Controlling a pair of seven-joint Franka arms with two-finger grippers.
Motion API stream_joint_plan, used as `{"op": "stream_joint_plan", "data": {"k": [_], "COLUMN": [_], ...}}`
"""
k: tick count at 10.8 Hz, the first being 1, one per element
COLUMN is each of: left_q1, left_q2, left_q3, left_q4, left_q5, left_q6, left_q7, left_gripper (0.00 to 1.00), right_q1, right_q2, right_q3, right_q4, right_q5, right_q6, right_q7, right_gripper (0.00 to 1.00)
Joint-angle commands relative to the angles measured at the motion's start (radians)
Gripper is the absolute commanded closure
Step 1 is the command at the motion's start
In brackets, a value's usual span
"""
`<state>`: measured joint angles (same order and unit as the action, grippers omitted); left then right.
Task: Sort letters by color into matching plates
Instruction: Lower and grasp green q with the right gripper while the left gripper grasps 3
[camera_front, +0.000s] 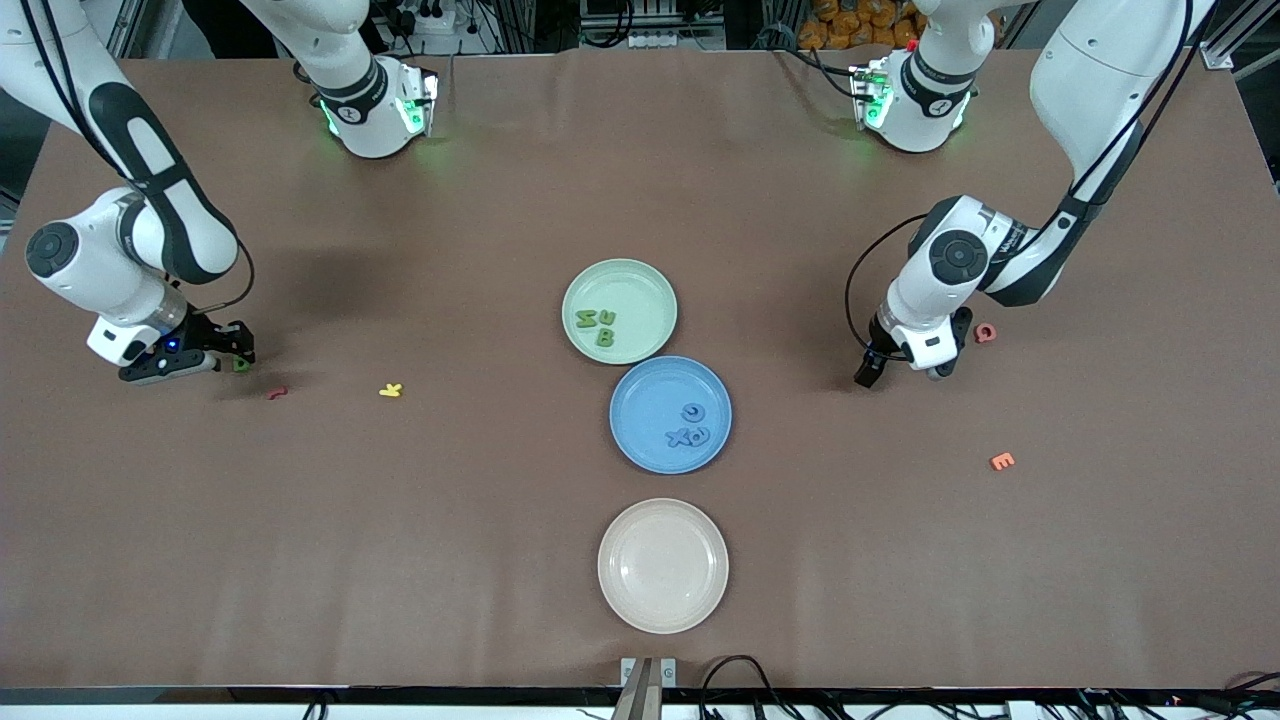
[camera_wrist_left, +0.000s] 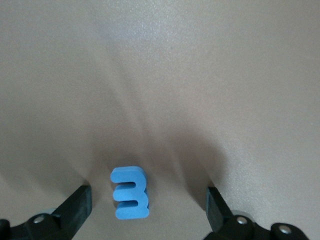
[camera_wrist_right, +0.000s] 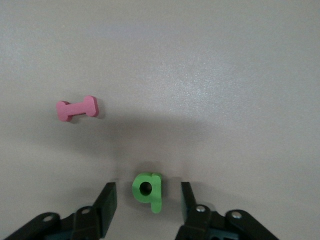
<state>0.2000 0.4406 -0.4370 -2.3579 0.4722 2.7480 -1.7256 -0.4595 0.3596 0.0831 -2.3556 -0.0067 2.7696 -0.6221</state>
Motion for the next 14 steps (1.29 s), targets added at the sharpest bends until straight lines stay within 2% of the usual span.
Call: {"op": "stream_joint_plan", "data": {"k": [1, 3, 4, 5, 6, 7, 11, 14], "left_q1": [0.01, 0.01, 0.01, 0.01, 0.009, 0.009, 0.007, -0.019], "left_q2": [-0.011, -0.016, -0.017, -0.017, -0.017, -0.017, -0.031, -0.039], "left_q3": [-0.003, -0.002, -0.002, -0.002, -0.002, -0.002, -0.003, -0.009], "left_q4": [-0.026, -0.026, -0.026, -0.026, -0.026, -0.023, -0.009, 0.05], "left_q5": [0.036, 0.036, 0.037, 0.037, 0.037, 0.037, 0.039, 0.04], "left_q6": [0.019, 0.018, 0.016, 0.015, 0.013, 0.013, 0.013, 0.009], "left_q7": [-0.028, -0.023, -0.022, -0.022, -0.028, -0.034, -0.028, -0.003], "left_gripper": [0.0, 0.0, 0.15, 0.76, 1.0, 1.0, 1.0, 1.0], "right_q1": [-0.018, -0.016, -0.016, -0.016, -0.015, -0.013, 0.007, 0.042], "right_q2": [0.022, 0.029, 0.029, 0.029, 0.029, 0.029, 0.001, -0.028], "right_q3": [0.012, 0.012, 0.012, 0.012, 0.012, 0.012, 0.014, 0.015], "right_q4": [-0.01, -0.01, -0.01, -0.01, -0.01, -0.008, -0.005, 0.004], "right_q5": [-0.012, -0.012, -0.012, -0.013, -0.012, -0.012, -0.012, -0.007], "right_q6": [0.036, 0.044, 0.044, 0.044, 0.044, 0.042, 0.018, -0.027], "right_q7": [-0.013, -0.013, -0.013, -0.013, -0.013, -0.013, -0.022, 0.007], "right_gripper": [0.49, 0.5, 0.6, 0.74, 0.95, 1.0, 1.0, 1.0]}}
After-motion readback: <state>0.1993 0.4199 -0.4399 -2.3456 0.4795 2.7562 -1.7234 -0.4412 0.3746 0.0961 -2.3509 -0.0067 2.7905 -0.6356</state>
